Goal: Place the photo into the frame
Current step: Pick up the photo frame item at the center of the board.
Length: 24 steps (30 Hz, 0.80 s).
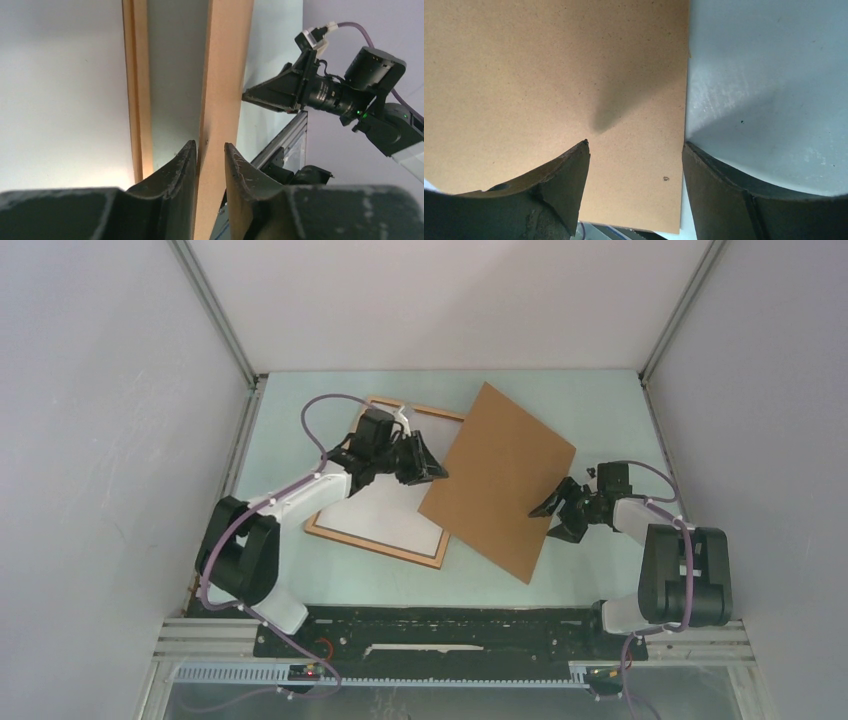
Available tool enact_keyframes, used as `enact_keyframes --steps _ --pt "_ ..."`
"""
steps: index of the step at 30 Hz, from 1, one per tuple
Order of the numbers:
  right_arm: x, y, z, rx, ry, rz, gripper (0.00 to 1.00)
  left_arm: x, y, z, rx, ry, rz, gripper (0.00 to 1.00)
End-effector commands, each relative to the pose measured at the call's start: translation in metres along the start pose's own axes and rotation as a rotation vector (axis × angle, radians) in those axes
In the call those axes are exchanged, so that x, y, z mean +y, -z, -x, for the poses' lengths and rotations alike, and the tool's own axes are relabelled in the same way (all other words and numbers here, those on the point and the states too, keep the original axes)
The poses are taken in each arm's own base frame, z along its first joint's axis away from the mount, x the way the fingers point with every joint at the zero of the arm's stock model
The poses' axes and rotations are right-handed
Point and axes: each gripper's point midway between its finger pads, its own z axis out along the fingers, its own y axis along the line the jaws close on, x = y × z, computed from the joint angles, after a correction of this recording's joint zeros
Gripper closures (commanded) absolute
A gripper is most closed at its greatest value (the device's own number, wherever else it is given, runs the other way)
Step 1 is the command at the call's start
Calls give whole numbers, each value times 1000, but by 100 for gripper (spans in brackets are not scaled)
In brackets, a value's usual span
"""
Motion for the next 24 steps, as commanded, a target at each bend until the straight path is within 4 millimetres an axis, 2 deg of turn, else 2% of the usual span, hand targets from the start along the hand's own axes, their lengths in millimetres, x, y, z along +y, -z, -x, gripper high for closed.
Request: enact_keyframes --steps 1,7,15,19,22,24 --pt "-1 -1 -7 12 21 -11 24 -36 15 -7 10 -63 -35 66" --pt "4 0 -5 5 24 10 24 -50 22 -11 9 -138 21 60" --pt "1 2 -8 3 17 12 24 -59 27 -8 1 -167 46 76" --pt "2 7 -7 -14 22 10 24 -70 31 -7 13 -186 24 80" --pt "4 11 -6 -29 30 9 24 -78 32 -14 28 -200 17 61" --pt "4 14 -5 -42 33 9 23 -81 32 -18 34 -208 16 52"
